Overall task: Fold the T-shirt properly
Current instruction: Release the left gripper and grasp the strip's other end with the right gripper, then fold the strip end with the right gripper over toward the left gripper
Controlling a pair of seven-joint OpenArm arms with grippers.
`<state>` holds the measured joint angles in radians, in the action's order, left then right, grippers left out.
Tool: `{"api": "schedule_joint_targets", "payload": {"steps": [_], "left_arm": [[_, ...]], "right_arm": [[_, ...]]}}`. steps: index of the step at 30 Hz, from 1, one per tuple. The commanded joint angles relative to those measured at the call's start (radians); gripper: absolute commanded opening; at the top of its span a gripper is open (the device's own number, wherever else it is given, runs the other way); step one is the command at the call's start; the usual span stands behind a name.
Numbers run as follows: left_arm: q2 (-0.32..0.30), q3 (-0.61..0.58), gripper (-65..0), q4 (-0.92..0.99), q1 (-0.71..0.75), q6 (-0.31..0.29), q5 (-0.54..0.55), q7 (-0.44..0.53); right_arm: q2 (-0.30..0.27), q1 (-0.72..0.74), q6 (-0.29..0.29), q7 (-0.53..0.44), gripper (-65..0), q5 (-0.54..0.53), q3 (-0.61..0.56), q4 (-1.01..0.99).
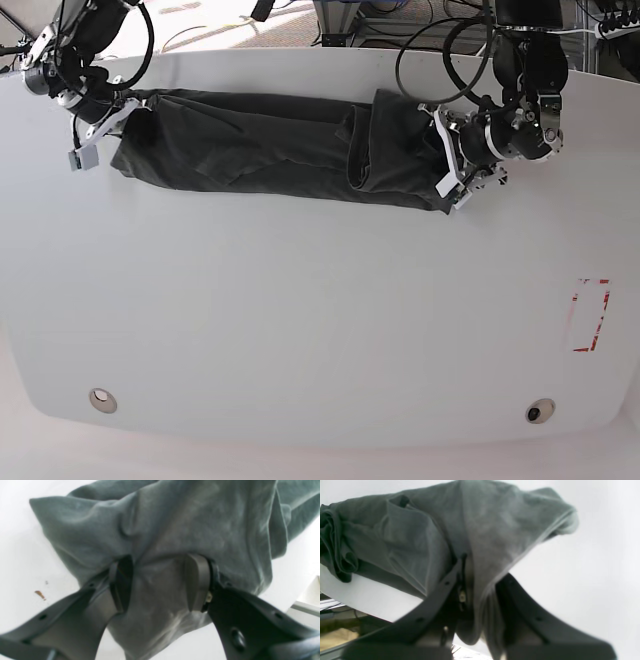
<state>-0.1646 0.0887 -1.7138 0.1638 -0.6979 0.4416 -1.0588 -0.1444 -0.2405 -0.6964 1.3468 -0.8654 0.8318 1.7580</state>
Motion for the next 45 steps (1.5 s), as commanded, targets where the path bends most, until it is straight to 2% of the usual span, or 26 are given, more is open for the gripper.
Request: {"api": "schedule_joint_targets", "payload": {"steps": [1,7,11,17,19,21,22,24,27,33,38,41,45], "left_arm": [[0.012,0.033,-34.4,-0.079,-0.008,0.0,0.052,0.015],[0.015,0.145,-34.4,-0.14,-0.004,0.0,0.174,-0.093],[0.007,0.213,-34.4,-0.136,0.007,0.0,0.201,-0.097],[-0.008,0.213,-34.7,-0.075,0.012,0.0,0.204,-0.093],[-0.008,0.213,-39.2,-0.039,0.004,0.0,0.202,-0.09],[-0.006,0.213,-48.9,-0.007,0.001,0.0,0.202,-0.09],[-0.005,0.213,-55.8,0.008,-0.002,0.0,0.202,-0.09],[-0.003,0.211,-59.4,0.03,-0.016,0.0,0.202,-0.09],[0.02,0.211,-58.3,0.09,-0.036,0.0,0.202,-0.09],[0.021,0.211,-58.3,0.189,-0.046,0.0,0.201,-0.068],[0.017,0.158,-58.3,0.237,-0.043,0.0,0.199,-0.034],[0.017,0.147,-58.3,0.248,-0.04,0.0,0.201,-0.034],[0.018,0.147,-58.3,0.254,-0.039,0.0,0.199,-0.034]], "right_arm": [[-0.016,0.003,-0.002,-0.014,-65.0,-0.018,0.005,0.056],[-0.024,-0.006,-0.002,-0.013,-65.0,-0.021,-0.002,0.099],[-0.024,-0.016,-0.002,-0.013,-65.0,-0.022,-0.058,0.179],[-0.019,-0.018,-0.002,-0.013,-65.0,-0.022,-0.142,0.242],[-0.017,-0.013,-0.002,-0.013,-65.0,-0.022,-0.173,0.242],[-0.005,-0.007,-0.002,-0.014,-65.0,-0.022,-0.2,0.244],[0.004,-0.009,-0.002,-0.014,-65.0,-0.022,-0.211,0.245],[0.013,-0.009,-0.002,-0.014,-65.0,-0.022,-0.213,0.245],[0.022,0.003,-0.002,-0.014,-65.0,-0.022,-0.228,0.245],[0.065,0.013,-0.002,-0.014,-65.0,-0.035,-0.311,0.245],[0.102,0.0,-0.002,-0.014,-65.0,-0.202,-0.36,0.244],[0.154,0.007,-0.002,-0.014,-65.0,-0.24,-0.414,0.245],[0.219,0.02,-0.002,-0.019,-65.0,-0.222,-0.495,0.239]]}}
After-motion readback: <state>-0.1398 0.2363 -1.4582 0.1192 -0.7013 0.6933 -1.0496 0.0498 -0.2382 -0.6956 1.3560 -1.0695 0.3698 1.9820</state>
